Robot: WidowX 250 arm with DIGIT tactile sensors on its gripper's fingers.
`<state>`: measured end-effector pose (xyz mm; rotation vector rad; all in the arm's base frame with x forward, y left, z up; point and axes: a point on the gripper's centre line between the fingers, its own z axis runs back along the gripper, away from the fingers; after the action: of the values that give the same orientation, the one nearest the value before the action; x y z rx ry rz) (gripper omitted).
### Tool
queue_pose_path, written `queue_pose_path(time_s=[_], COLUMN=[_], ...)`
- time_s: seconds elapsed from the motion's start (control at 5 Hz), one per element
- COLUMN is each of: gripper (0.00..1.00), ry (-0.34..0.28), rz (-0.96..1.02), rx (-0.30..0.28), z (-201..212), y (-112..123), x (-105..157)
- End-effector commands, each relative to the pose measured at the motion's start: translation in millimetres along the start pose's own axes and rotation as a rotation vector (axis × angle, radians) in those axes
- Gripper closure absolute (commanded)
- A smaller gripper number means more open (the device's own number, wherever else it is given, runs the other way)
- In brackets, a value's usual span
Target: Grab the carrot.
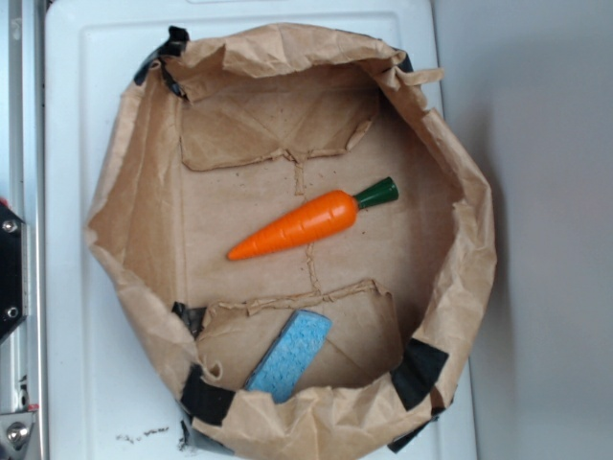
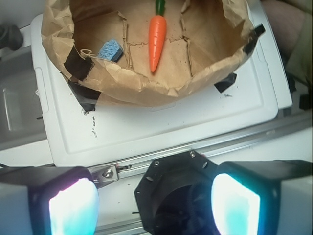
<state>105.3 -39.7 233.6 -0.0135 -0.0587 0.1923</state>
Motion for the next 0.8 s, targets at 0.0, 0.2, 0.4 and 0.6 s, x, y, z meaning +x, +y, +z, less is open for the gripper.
queue_pose_path(time_s=[0.0, 0.2, 0.4, 0.6], gripper=[0.00, 0.00, 0.00, 0.00], ry=[-0.018, -0.036, -0.076, -0.086], rz=[0.073, 0.082, 0.019, -0.022], rx=[0.014, 0.001, -0.045, -0.047], z=[-10, -20, -33, -60], y=[-8, -6, -3, -6], x=[20, 50, 86, 118])
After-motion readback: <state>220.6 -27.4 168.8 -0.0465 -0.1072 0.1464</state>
